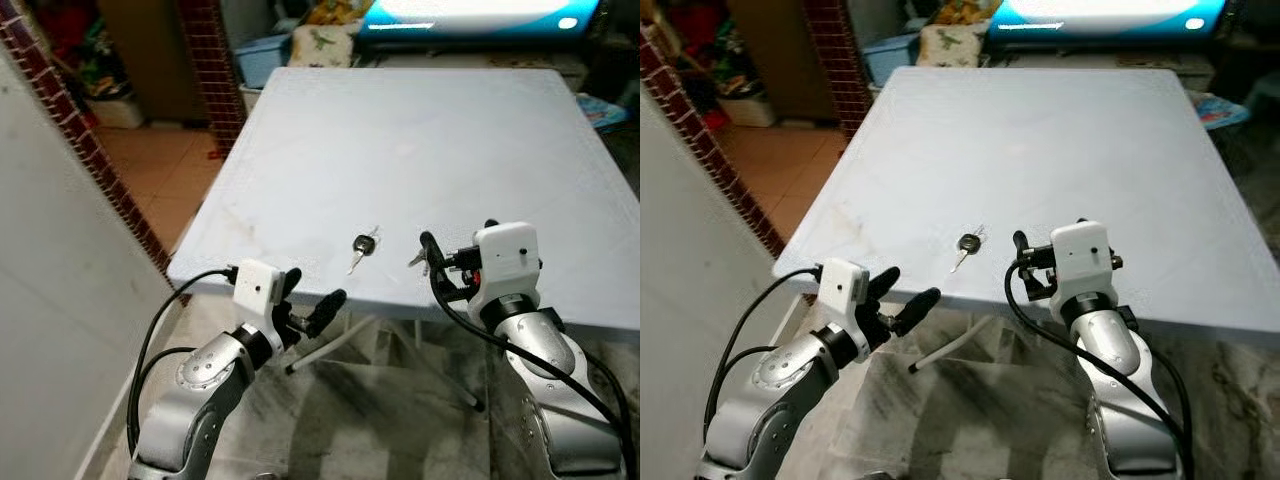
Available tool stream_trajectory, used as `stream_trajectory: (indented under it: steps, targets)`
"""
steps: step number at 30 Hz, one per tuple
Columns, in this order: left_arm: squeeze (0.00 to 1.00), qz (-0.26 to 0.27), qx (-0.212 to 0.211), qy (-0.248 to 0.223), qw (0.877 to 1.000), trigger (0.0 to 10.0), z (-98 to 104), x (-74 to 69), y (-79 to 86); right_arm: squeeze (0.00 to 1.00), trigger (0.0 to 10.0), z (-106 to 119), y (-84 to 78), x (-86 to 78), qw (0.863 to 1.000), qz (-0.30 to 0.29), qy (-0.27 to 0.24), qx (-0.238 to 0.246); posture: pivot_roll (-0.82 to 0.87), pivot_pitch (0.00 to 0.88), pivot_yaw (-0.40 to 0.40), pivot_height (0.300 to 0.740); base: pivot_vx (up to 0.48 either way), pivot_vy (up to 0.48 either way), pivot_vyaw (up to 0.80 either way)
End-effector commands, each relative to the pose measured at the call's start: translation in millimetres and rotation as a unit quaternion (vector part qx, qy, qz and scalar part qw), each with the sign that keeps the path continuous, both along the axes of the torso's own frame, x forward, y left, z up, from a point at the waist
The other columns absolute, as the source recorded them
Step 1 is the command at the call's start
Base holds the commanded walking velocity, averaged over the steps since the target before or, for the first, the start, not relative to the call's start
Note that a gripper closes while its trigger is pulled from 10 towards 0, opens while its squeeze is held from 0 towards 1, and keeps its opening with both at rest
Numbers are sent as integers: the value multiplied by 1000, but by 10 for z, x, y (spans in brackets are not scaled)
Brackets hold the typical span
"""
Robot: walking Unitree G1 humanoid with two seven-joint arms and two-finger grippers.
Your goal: Hang keys on a hook
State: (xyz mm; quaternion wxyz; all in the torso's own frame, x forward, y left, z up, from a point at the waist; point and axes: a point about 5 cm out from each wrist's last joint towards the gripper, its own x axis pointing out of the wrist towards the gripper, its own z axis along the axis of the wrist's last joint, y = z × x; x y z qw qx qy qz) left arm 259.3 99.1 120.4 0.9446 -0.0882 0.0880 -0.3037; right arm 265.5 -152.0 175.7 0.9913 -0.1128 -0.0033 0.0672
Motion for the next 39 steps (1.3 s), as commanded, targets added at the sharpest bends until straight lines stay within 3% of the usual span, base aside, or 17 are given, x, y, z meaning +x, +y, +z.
stream_trajectory:
  steps: [1, 9, 13, 15, 21, 25, 30, 39]
  targets:
    - [0, 6, 6, 5, 1000, 10000, -16, -8, 41, 0, 10000, 9, 32, -8, 1000, 7, 0, 1, -91, 110, 51, 740, 0, 0, 0]
    - [0, 9, 11, 7, 1000, 10000, -24, 1, 48, 0, 10000, -6, 33, -9, 1000, 8, 5, 1, -90, 113, 53, 740, 0, 0, 0]
    - [0, 4, 17, 19, 1000, 10000, -57, -14, 47, 0, 10000, -67, 16, -5, 999, -8, 32, 12, -90, 113, 53, 740, 0, 0, 0]
    - [0, -12, 17, 30, 999, 10000, -84, -40, 28, 0, 10000, -106, -20, 11, 998, -26, 48, 41, -90, 113, 53, 740, 0, 0, 0]
    - [0, -73, 42, 18, 996, 10000, -76, -91, -37, 0, 10000, -120, -80, 81, 998, -42, 48, 25, -78, 108, 59, 740, 0, 0, 0]
    - [0, -77, 41, 22, 996, 10000, -84, -94, -36, 0, 10000, -136, -100, 107, 997, -56, 52, 25, -78, 109, 61, 740, 0, 0, 0]
    - [0, -113, 46, 23, 992, 10000, -98, -141, -99, 0, 10000, -217, -92, 132, 993, -66, 80, 46, -77, 111, 61, 740, 0, 0, 0]
    - [0, -165, 29, 34, 985, 10000, -75, -237, -170, 0, 10000, -346, -137, 275, 989, -80, 115, 39, -67, 117, 59, 740, 0, 0, 0]
